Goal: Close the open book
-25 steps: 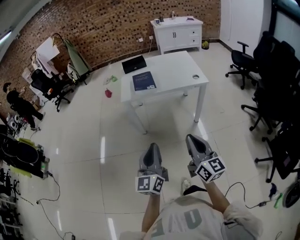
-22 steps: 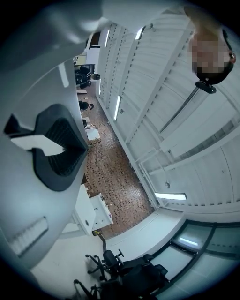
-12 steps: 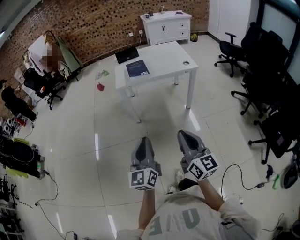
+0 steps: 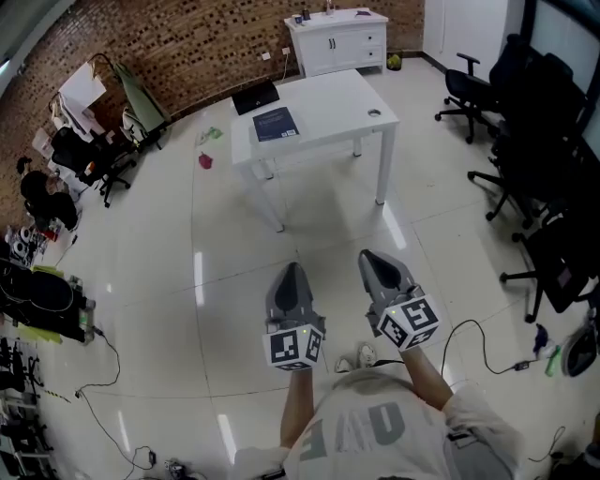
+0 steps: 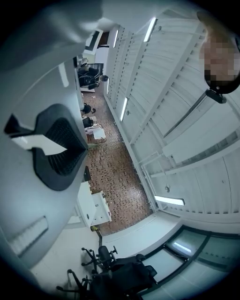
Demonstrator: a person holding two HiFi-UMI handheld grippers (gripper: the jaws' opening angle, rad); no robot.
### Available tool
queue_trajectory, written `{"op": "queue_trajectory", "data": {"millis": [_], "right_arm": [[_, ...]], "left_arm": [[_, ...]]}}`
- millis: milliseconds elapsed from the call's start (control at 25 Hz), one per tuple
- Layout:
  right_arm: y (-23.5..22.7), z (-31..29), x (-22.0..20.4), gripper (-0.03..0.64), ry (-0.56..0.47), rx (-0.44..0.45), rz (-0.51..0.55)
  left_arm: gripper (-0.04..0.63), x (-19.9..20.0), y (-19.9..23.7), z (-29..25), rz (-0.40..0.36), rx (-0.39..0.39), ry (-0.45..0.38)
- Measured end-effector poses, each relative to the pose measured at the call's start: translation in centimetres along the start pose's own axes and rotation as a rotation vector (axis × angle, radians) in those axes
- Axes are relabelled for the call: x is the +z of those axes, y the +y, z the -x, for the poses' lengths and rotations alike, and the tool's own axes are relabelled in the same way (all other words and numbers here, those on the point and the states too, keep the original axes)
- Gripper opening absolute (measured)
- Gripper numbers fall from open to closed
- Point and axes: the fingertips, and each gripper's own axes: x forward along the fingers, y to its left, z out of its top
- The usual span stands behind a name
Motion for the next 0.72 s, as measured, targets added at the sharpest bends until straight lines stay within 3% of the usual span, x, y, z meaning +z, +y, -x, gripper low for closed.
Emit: {"op": "queue_trajectory", "data": {"millis": [720], "right_arm": [[-2.6,-0.4,2.0,0.002,-0.019,-0.010,-0.008]], "left_arm": [[0.015,0.9,-2.1,-2.1,-0.021,-0.011,-0.013]]}}
